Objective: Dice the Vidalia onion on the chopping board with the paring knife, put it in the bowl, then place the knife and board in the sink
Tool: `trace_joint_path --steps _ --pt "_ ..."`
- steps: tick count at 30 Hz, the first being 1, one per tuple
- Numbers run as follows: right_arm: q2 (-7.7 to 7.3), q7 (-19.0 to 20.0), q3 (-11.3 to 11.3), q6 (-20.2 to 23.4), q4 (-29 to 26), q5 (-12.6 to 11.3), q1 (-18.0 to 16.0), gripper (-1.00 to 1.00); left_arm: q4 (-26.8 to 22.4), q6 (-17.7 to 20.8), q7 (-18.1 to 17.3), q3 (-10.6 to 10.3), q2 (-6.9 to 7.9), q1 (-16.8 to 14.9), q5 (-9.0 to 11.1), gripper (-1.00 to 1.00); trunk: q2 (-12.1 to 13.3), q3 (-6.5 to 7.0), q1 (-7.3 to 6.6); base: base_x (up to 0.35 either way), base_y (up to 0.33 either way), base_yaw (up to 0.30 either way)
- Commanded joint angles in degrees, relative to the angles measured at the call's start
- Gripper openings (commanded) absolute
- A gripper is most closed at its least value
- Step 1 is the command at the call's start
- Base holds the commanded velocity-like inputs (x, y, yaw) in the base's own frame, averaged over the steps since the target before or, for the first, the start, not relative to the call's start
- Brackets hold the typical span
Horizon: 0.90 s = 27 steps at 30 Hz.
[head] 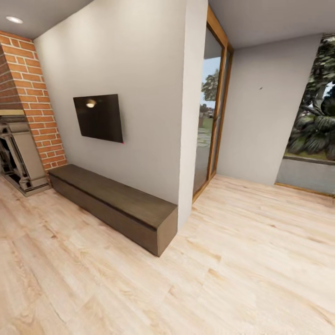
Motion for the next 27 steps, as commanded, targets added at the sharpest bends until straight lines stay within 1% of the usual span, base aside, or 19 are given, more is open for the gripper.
trace_joint_path --steps 1,6,15,27 --pt "0.01 0.0 0.0 -0.2 0.1 0.0 0.0 1.00 0.0 -0.1 0.0 0.0 0.00 0.0 0.1 1.00 0.0 -0.06 0.00 0.000 0.000 -0.265" --pt "0.01 0.0 0.0 -0.2 0.1 0.0 0.0 1.00 0.0 -0.1 0.0 0.0 0.00 0.0 0.1 1.00 0.0 -0.06 0.00 0.087 0.000 -0.269" --pt "0.01 0.0 0.0 -0.2 0.1 0.0 0.0 1.00 0.0 -0.1 0.0 0.0 0.00 0.0 0.1 1.00 0.0 -0.06 0.00 0.256 -0.017 -0.279" --pt "0.01 0.0 0.0 -0.2 0.1 0.0 0.0 1.00 0.0 -0.1 0.0 0.0 0.00 0.0 0.1 1.00 0.0 -0.06 0.00 0.277 -0.129 -0.280"
